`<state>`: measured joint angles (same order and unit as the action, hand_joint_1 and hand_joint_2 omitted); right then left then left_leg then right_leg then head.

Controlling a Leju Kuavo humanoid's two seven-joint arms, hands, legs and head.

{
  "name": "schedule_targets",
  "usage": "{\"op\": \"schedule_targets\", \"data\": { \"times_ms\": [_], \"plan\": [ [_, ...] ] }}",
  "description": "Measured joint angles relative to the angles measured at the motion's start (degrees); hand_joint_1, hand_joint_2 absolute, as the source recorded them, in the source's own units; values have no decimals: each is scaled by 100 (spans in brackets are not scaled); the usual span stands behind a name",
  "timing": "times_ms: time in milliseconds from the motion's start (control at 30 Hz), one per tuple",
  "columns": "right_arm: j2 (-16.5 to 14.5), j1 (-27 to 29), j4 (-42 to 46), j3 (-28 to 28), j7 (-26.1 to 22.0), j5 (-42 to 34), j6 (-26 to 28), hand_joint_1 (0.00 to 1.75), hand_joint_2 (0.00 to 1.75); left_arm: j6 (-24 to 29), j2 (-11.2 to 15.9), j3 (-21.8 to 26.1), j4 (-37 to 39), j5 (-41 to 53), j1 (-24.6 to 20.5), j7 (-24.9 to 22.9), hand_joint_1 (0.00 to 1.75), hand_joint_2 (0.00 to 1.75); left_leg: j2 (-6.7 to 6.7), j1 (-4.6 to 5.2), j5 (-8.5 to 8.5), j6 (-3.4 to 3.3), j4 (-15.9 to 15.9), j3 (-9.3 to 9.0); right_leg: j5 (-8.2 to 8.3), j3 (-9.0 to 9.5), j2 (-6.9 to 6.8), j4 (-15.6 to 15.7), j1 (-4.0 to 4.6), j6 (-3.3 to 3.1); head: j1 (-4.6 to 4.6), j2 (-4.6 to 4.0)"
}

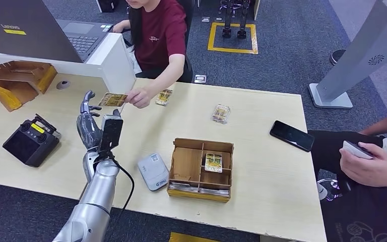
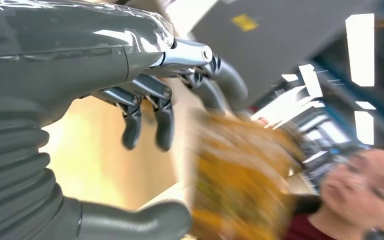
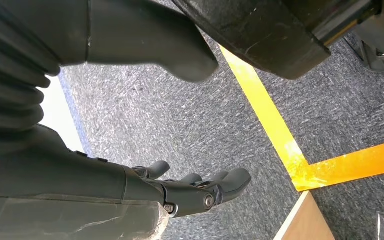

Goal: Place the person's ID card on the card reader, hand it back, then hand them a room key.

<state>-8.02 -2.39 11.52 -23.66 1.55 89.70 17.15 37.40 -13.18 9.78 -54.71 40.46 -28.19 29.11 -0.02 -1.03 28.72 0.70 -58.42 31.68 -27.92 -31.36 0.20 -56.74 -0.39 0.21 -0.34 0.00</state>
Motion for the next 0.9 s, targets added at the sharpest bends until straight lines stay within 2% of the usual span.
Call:
{"op": "schedule_targets", "data": {
  "times_ms": [267,367,500,600,667,900],
  "plan": [
    [2,12,0,-12,78,-112,25,0,0,-606,0,-326,-393,-747,332,-454,0,175,1,0,1,-1,0,2,-1,-1,1,0,0,0,1,0],
    [2,19,0,-58,81,-196,60,0,0,-990,38,-647,-843,-950,658,-555,0,175,1,1,3,-3,0,2,-1,-1,1,1,0,1,1,0],
    [2,50,0,-178,66,-323,112,0,0,-1733,182,-1237,-1653,-1022,1321,-636,0,175,3,1,7,-5,0,5,-2,-2,2,2,0,1,2,0],
    [2,77,0,-293,49,-423,126,0,0,-2343,477,-1840,-2352,-779,1963,-674,0,175,8,1,14,-7,0,5,-4,-6,8,2,0,0,1,0],
    [2,99,-1,-366,49,-464,128,0,0,-2438,728,-2227,-2777,-511,2372,-622,0,175,9,0,15,-6,0,7,-5,-10,10,2,0,-1,1,0],
    [2,146,-2,-593,85,-590,163,0,0,-1903,1473,-3125,-4175,656,3576,-531,0,175,9,0,20,-2,2,9,-12,-13,8,2,1,3,1,0]
  ]
}}
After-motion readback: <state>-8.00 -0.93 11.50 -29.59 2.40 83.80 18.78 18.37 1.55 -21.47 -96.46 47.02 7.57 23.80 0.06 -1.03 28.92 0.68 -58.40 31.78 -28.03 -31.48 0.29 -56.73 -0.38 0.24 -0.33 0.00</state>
